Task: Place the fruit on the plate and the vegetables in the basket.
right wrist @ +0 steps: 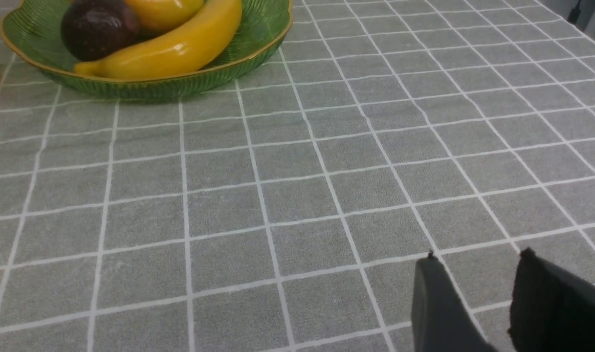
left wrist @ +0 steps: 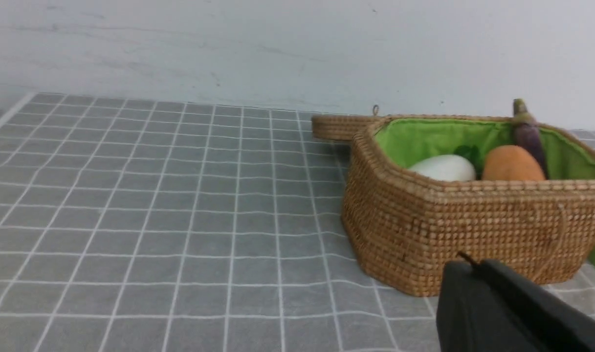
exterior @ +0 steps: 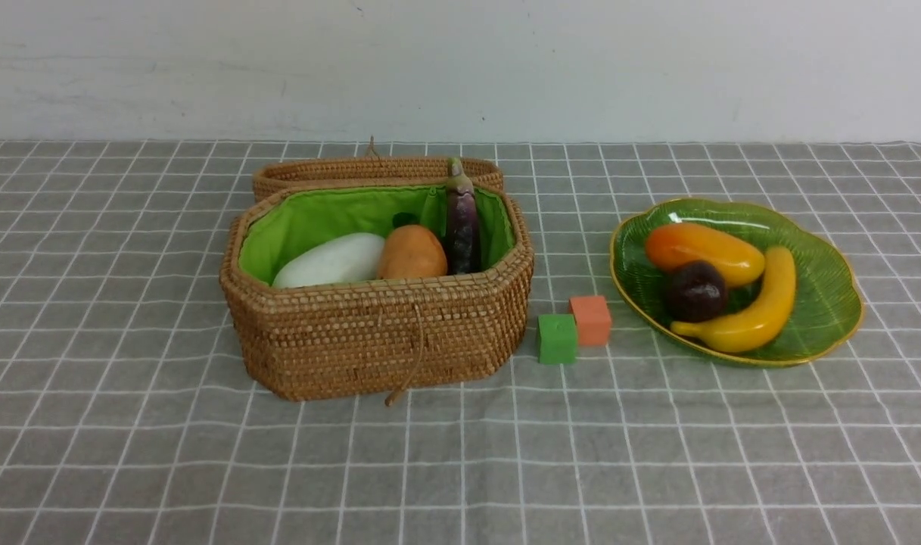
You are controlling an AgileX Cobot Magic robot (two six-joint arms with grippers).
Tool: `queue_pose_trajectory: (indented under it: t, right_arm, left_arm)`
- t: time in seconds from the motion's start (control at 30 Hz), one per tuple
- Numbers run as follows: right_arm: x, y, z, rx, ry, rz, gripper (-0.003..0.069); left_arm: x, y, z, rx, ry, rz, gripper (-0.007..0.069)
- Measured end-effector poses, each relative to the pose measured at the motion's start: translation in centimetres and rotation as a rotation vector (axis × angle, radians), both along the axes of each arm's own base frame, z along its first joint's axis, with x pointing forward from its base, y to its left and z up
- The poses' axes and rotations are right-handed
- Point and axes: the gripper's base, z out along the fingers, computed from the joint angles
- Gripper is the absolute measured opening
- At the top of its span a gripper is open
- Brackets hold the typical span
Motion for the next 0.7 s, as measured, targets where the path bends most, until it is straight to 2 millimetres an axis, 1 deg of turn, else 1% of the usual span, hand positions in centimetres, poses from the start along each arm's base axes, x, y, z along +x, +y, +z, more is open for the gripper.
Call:
queue_pose_trajectory:
  t: [0.07, 0.1, 0.17, 0.23, 0.27, 0.3, 0.7]
  right_arm:
    - [0.0, 0.0, 0.0, 0.000, 0.000, 0.000, 0.0239]
    - [0.0, 0.0, 0.0, 0.000, 0.000, 0.000, 0.0239]
    - [0.0, 0.0, 0.0, 0.000, -0.001, 0.000, 0.0239]
    - [0.0, 0.0, 0.0, 0.000, -0.001, 0.000, 0.0240]
    - [0.0, 0.0, 0.0, 0.000, -0.001, 0.000, 0.0240]
    - [0.0, 0.0, 0.0, 0.000, -0.001, 0.001, 0.0240]
    - [0.0, 0.0, 0.0, 0.000, -0.001, 0.000, 0.0240]
  left_arm:
    - [0.1, 0.1, -2.5, 0.006, 0.025, 0.016, -0.0009]
    - [0.2, 0.1, -3.0, 0.008, 0.039, 0.019, -0.0009]
    - [0.7, 0.1, -6.3, 0.017, 0.136, 0.042, -0.0008]
    - [0.8, 0.2, -8.3, 0.021, 0.209, 0.063, -0.0006]
    - [0.8, 0.3, -8.5, 0.022, 0.218, 0.063, -0.0006]
    - [0.8, 0.3, -9.2, 0.023, 0.253, 0.076, -0.0007]
    - [0.8, 0.3, -9.3, 0.022, 0.250, 0.080, -0.0002]
